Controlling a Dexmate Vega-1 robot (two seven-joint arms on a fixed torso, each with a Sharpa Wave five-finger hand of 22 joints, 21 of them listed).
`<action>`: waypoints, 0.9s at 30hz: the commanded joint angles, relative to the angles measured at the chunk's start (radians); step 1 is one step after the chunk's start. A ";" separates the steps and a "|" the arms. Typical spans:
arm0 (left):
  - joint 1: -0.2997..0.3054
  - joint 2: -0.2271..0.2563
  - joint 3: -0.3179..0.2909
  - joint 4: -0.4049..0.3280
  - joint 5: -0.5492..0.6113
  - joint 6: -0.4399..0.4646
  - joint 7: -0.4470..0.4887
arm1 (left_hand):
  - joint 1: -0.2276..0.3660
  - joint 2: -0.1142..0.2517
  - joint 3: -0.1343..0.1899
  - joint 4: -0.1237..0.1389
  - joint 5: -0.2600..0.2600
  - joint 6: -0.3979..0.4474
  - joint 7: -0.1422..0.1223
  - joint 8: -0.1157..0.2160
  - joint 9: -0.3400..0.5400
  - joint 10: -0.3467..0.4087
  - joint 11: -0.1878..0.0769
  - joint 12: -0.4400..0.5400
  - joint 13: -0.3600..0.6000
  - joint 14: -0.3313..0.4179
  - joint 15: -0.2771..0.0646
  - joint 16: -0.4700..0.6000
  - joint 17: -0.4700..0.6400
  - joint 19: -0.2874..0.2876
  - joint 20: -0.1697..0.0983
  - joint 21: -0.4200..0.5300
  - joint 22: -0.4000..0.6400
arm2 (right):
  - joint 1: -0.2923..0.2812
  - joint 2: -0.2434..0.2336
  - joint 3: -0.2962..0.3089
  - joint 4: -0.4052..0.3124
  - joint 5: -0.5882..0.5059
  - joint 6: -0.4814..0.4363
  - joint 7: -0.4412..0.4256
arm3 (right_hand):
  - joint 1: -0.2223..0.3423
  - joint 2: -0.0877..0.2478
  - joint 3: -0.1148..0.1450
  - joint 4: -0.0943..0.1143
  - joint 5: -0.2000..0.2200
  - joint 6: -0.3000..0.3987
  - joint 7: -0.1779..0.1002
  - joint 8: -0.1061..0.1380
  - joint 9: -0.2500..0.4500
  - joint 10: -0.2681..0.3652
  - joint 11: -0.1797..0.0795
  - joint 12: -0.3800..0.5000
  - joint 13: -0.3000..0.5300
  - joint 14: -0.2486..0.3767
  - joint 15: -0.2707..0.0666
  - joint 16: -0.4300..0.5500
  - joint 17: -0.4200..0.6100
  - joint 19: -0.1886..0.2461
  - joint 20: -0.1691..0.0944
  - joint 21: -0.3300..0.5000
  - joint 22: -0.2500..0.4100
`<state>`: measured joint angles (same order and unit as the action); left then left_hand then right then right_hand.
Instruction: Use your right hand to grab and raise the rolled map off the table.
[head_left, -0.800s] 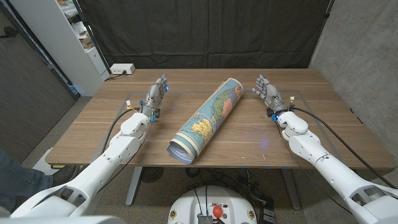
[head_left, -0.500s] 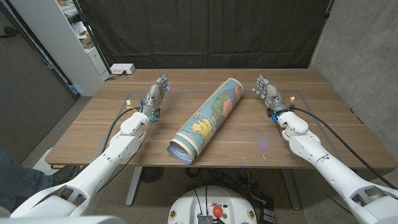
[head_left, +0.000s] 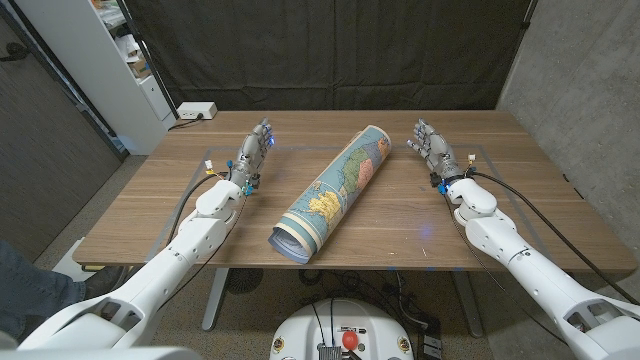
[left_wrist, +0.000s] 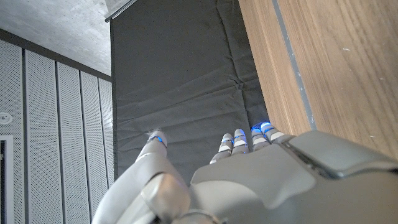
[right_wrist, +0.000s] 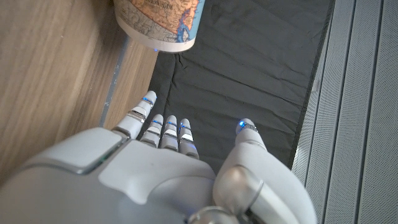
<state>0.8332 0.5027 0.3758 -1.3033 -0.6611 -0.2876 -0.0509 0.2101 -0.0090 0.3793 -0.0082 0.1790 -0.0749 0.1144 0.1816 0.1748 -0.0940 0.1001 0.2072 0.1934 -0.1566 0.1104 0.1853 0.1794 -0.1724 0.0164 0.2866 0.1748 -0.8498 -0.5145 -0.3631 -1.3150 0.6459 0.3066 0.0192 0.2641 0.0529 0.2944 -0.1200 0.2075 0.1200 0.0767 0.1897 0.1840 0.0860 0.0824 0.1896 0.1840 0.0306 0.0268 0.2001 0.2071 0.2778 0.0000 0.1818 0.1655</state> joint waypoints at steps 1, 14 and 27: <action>0.002 -0.001 0.006 -0.018 0.007 0.008 0.011 | 0.003 0.005 0.004 -0.008 0.004 0.005 0.004 0.007 0.004 -0.005 -0.002 0.005 0.003 -0.007 -0.001 0.005 0.004 -0.051 0.009 -0.003 0.003 | 0.001 -0.006 0.011 0.001 -0.001 0.028 0.015 | 0.013 0.003 0.006 0.000 0.005 0.007 -0.004 0.008 0.004 0.005 0.004 0.008 0.004 0.003 0.001 0.007 0.001 0.006 0.002 0.009 0.005; -0.007 0.000 0.014 -0.016 0.011 0.026 0.010 | 0.002 0.006 0.003 -0.010 0.003 0.006 0.003 0.007 0.004 -0.005 -0.001 0.005 0.003 -0.007 -0.001 0.005 0.004 -0.051 0.011 -0.007 0.003 | 0.007 -0.003 0.014 0.013 -0.006 0.062 0.030 | 0.017 0.004 0.007 -0.003 0.005 0.007 -0.006 0.008 0.004 0.008 0.004 0.008 0.004 0.004 0.002 0.007 0.001 0.004 0.003 0.009 0.005; -0.016 0.005 0.014 -0.009 0.008 0.031 -0.001 | 0.002 0.008 0.003 -0.012 0.003 0.005 0.003 0.006 0.004 -0.006 -0.001 0.005 0.003 -0.008 -0.001 0.005 0.004 -0.052 0.014 -0.012 0.003 | 0.009 0.001 0.011 0.012 -0.023 0.087 0.029 | 0.019 0.005 0.007 -0.004 0.005 0.009 -0.007 0.008 0.004 0.009 0.000 0.008 0.004 0.004 0.002 0.007 0.001 0.003 0.004 0.008 0.005</action>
<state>0.8243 0.5037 0.3876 -1.3189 -0.6521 -0.2642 -0.0433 0.2101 -0.0090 0.3790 -0.0168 0.1789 -0.0750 0.1142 0.1816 0.1747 -0.0938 0.0999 0.2071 0.1932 -0.1565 0.1105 0.1852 0.1791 -0.1720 0.0236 0.2767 0.1745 -0.8435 -0.5165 -0.3500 -1.3034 0.6363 0.3715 0.0470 0.2732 0.0621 0.2970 -0.1226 0.2075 0.1234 0.0733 0.1897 0.1838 0.0895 0.0858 0.1896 0.1838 0.0305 0.0267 0.2042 0.2069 0.2777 0.0001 0.1817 0.1654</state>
